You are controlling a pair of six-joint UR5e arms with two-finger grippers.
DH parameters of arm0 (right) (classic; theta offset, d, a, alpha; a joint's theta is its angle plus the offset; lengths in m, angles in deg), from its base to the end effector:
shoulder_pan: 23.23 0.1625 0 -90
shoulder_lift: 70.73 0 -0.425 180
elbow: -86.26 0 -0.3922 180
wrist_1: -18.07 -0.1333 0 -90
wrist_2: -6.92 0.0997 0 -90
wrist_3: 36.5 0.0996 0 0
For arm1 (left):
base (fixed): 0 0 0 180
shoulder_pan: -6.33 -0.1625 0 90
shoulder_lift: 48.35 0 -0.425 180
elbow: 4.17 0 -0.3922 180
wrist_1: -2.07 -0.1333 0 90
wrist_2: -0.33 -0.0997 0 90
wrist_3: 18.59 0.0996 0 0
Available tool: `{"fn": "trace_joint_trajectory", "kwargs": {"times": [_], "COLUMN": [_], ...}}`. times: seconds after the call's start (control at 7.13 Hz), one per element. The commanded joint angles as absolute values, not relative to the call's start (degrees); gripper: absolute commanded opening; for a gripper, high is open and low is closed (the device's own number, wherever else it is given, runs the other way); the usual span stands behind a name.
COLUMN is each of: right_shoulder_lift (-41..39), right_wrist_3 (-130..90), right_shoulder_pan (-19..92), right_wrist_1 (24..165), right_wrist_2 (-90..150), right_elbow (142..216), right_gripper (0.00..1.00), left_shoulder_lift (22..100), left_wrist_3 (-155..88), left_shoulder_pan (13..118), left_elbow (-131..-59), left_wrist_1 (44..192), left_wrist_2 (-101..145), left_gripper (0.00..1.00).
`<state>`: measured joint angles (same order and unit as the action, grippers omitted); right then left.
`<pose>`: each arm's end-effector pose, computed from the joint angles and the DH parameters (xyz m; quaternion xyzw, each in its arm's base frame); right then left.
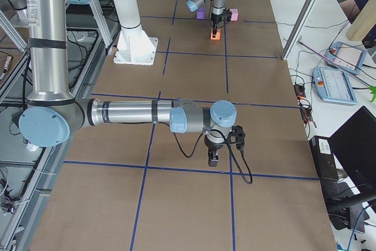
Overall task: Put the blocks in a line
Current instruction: 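Lower the left gripper over the orange cube and close on it, then carry the orange cube with the left gripper to beside the pink cube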
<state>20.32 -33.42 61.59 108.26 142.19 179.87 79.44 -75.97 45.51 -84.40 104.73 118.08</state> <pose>0.0184 -0.4902 0.6358 -0.0087 -0.3852 -0.0249 0.9225 0.5185 -0.5347 0.3160 0.0157 0.4052 0.0311 0.9136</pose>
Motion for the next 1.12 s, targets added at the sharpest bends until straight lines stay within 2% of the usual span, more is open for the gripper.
{"fn": "trace_joint_trajectory", "kwargs": {"times": [0.0, 0.28, 0.42, 0.84, 0.98], "right_shoulder_lift": [20.3, 20.3, 20.3, 20.3, 20.3], "right_wrist_3": [-33.4, -33.4, -33.4, -33.4, -33.4], "right_shoulder_pan": [61.6, 61.6, 61.6, 61.6, 61.6], "right_wrist_1": [108.2, 108.2, 108.2, 108.3, 108.2], "right_wrist_2": [142.2, 142.2, 142.2, 142.2, 142.2], "right_elbow": [179.9, 179.9, 179.9, 179.9, 179.9], "right_gripper": [1.0, 1.0, 1.0, 1.0, 1.0], "left_shoulder_lift": [79.5, 79.4, 78.0, 66.9, 63.3], "left_wrist_3": [-76.1, -75.3, -73.8, -56.3, -55.1], "left_shoulder_pan": [46.0, 50.9, 52.7, 63.7, 64.2], "left_elbow": [-85.7, -93.4, -94.8, -96.4, -96.9], "left_wrist_1": [104.6, 97.2, 96.0, 96.5, 97.9], "left_wrist_2": [118.0, 118.3, 118.5, 125.3, 125.7], "left_gripper": [0.22, 0.22, 0.22, 0.23, 0.23]}}
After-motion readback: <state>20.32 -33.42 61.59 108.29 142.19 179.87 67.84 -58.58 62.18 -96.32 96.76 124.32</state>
